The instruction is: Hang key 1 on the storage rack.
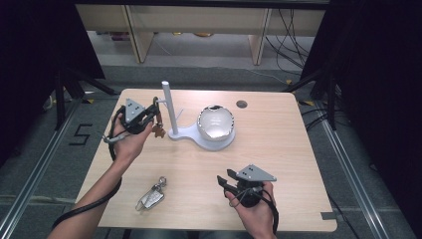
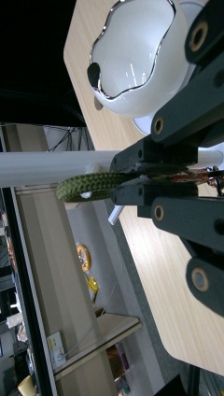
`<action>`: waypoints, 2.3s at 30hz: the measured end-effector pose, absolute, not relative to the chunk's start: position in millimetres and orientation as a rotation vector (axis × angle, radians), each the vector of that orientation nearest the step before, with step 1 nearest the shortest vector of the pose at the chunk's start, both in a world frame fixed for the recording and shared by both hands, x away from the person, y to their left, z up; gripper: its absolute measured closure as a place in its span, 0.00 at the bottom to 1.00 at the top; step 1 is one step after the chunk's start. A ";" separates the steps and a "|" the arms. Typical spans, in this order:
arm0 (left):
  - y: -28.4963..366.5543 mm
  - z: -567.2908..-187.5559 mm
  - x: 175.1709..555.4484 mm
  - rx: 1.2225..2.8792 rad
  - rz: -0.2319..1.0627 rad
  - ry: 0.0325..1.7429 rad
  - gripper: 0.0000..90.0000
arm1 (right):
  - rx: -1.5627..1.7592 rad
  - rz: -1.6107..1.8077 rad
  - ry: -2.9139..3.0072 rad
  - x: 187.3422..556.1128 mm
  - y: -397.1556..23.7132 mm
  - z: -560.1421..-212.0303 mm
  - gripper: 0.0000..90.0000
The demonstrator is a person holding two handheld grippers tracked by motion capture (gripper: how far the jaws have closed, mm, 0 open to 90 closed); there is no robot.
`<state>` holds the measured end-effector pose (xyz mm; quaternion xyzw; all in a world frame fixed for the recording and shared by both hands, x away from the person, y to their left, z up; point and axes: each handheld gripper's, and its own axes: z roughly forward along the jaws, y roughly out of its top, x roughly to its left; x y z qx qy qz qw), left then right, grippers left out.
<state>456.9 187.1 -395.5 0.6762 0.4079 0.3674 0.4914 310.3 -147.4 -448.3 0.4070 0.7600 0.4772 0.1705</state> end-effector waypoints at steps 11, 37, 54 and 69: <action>180.1 -398.3 456.0 1.679 0.949 0.959 0.93 | 1.204 1.353 2.158 308.3 -146.7 -448.1 0.63; 217.1 -431.1 406.1 1.797 0.596 1.024 0.41 | 1.178 1.311 2.138 311.8 -155.7 -446.9 0.62; 250.1 -464.6 341.4 1.875 0.468 1.066 0.41 | 1.256 1.332 2.160 315.7 -161.5 -449.7 0.60; 252.6 -462.0 331.7 1.872 0.417 1.108 0.42 | 1.260 1.310 2.159 316.7 -164.3 -450.6 0.59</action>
